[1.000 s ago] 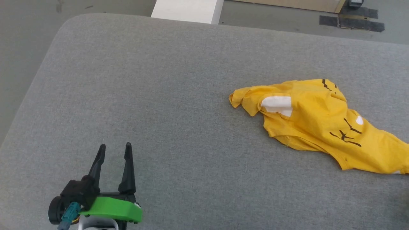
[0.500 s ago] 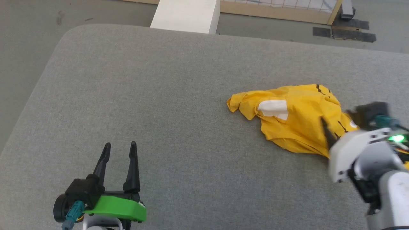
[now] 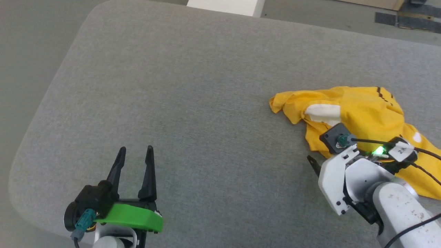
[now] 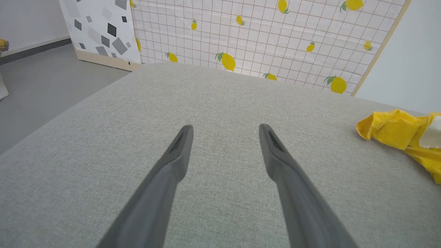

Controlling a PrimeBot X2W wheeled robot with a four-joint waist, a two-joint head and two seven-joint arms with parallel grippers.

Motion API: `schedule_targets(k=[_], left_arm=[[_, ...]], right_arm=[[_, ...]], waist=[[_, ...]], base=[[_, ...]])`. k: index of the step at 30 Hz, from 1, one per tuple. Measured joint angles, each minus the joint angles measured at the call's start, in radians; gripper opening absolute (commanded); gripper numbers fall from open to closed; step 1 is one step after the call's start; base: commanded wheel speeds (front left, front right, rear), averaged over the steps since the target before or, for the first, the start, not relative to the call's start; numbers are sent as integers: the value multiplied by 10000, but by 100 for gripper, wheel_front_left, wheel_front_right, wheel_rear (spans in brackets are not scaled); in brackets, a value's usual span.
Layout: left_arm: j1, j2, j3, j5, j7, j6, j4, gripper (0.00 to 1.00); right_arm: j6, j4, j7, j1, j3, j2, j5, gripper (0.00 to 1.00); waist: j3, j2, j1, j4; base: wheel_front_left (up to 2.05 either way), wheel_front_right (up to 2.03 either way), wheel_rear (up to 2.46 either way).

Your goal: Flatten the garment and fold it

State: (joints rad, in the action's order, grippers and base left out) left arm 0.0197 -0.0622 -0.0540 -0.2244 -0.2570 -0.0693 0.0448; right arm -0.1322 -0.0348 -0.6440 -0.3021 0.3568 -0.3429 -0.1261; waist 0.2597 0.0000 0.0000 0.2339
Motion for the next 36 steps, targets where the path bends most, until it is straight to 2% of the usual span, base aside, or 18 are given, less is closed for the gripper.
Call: schedule_targets(k=[2,3,4,5,10,12,18,20,23,26,30,31,32,33,36], left_arm=[[17,8,8,-2,0,-2,50,100],[17,12,17,-2,0,-2,63,100],[17,12,25,-2,0,-4,69,100],[17,13,29,0,0,-4,75,100],[5,23,102,15,0,-2,115,100],[-22,25,104,35,0,-4,128,100],[-164,33,86,48,0,-15,153,100],[-201,35,71,50,0,-15,153,100],[-203,38,54,50,0,-31,146,100],[-210,40,52,48,0,-86,134,100],[-276,42,86,44,0,-86,140,100],[-294,42,94,44,0,-86,151,100],[-296,42,100,42,0,-86,167,100],[-298,42,115,36,0,-82,184,100],[-327,44,142,35,0,-73,219,100]], right_arm=[[0,-456,-59,-102,332,-163,6,100],[0,-665,-104,-122,481,-219,4,49],[0,-784,-98,-145,535,-213,6,20],[0,-871,-42,-208,644,-222,10,0],[0,-966,460,-320,807,73,-301,0],[0,-763,520,-321,943,341,-759,0],[2,466,-211,-177,2410,458,-2424,0],[0,911,-786,105,3089,261,-3104,0],[0,1547,-1676,658,3998,-393,-4071,0],[2,1885,-2357,1074,4493,-1097,-4746,0],[2,1906,-2727,1389,4567,-1607,-5005,0],[2,1898,-2711,1404,4564,-1668,-4939,16],[2,1902,-2583,1398,4552,-1707,-4830,68],[2,1860,-2349,1400,4429,-1662,-4736,100],[2,1770,-1666,1394,4023,-1310,-4520,100]], waist=[[23,0,0,149],[23,0,0,214],[16,0,0,254],[-3,0,0,291],[-225,0,0,301],[-365,0,0,249],[-824,0,0,26],[-948,0,0,-59],[-1061,0,0,-192],[-1050,0,0,-229],[-993,0,0,-231],[-997,0,0,-236],[-1014,0,0,-243],[-1041,0,0,-257],[-1168,0,0,-315]], base=[[0,0,0],[0,0,0],[0,0,0],[0,0,0],[0,0,0],[0,0,0],[0,0,0],[0,0,0],[0,0,0],[0,0,0],[0,0,0],[0,0,0],[0,0,0],[0,0,0],[0,0,0]])
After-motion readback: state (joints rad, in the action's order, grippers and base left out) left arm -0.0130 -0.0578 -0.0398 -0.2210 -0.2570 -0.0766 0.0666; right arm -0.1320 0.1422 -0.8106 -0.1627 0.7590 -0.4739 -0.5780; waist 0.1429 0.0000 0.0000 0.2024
